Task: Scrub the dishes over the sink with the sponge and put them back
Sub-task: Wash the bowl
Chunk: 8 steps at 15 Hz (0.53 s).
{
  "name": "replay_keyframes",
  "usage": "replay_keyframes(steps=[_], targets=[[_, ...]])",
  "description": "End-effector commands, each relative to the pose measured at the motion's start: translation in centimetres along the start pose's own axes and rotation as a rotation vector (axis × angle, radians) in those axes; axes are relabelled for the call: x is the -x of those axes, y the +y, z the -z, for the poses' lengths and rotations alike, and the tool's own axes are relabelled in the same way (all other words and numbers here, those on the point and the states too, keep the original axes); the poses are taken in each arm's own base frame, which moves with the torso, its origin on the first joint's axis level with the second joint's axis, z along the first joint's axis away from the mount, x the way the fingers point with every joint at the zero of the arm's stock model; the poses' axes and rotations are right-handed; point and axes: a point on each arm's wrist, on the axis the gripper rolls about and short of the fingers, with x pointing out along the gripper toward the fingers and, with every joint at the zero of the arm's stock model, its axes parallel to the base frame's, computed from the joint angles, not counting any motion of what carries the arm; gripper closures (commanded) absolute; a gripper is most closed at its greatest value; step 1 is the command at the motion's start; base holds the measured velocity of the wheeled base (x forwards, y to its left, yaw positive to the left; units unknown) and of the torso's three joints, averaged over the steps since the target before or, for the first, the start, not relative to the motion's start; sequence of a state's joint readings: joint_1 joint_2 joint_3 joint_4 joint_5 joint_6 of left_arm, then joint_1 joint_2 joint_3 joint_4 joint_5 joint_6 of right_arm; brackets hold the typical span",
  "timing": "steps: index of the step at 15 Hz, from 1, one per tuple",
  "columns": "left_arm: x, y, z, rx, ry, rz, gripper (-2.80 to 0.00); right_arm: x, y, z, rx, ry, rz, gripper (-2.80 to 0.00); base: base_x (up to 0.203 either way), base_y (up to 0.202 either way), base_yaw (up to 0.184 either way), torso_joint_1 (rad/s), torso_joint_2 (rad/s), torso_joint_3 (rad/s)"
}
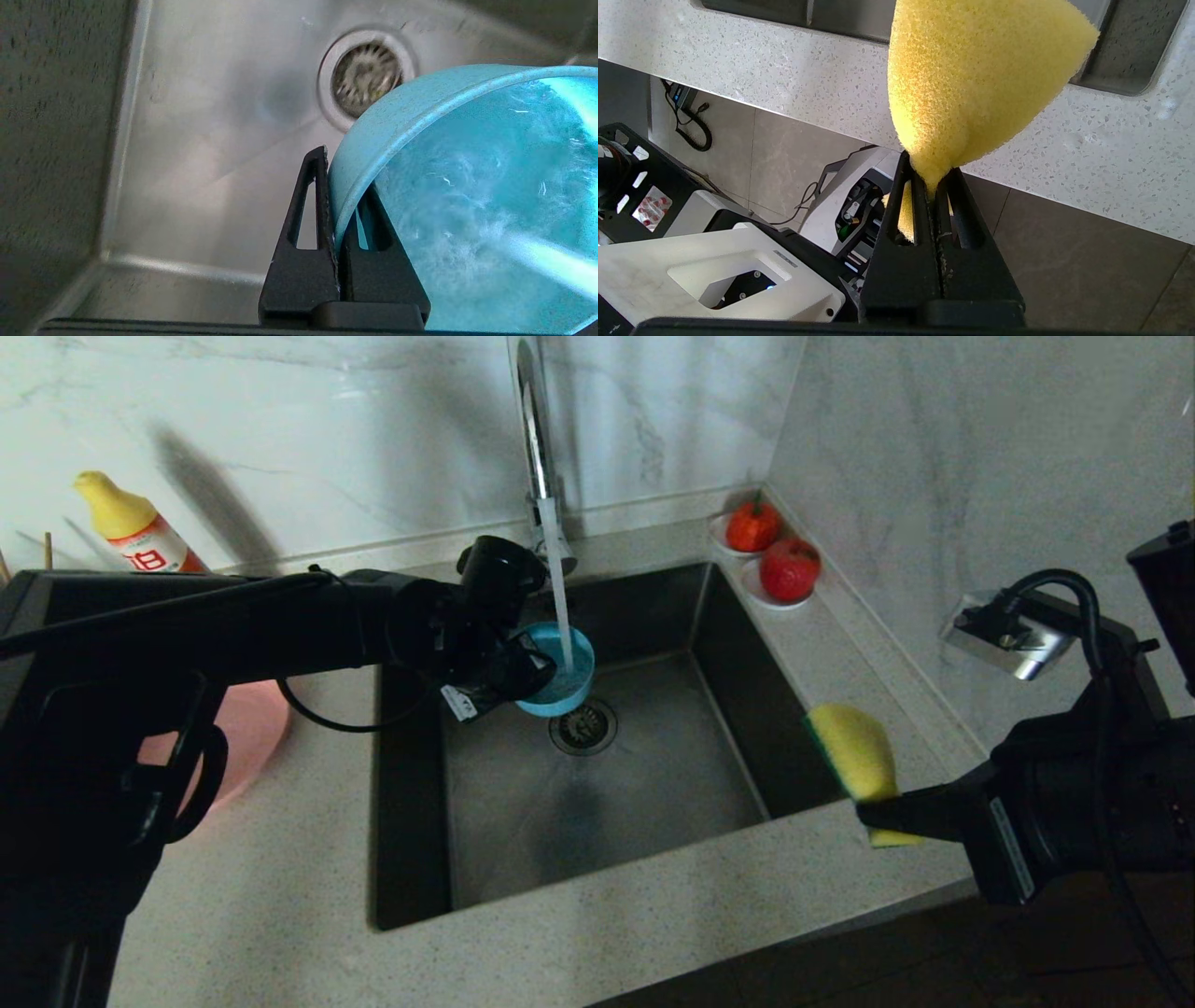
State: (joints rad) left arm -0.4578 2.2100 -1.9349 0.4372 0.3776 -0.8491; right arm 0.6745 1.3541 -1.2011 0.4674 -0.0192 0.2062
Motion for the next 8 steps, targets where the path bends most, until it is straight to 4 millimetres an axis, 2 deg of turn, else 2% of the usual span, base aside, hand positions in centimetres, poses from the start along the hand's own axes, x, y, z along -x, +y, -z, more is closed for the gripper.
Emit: replay_keyframes(steps=[1,8], targets=[[0.8,0.3,0.1,-0.012,0.02,-0.025,0.0,0.0,0.0,0.0,-0.001,0.002,0.001,0.0,0.0,0.0,0.0,0.0,0.0,0.0],[8.4,2.3,-3.7,-0.051,-0.085,-0.074,0.0,0.0,0.0,0.1,-0.002,0.009,-0.015,0.0,0.0,0.0,0.0,0.0,0.0,0.0]])
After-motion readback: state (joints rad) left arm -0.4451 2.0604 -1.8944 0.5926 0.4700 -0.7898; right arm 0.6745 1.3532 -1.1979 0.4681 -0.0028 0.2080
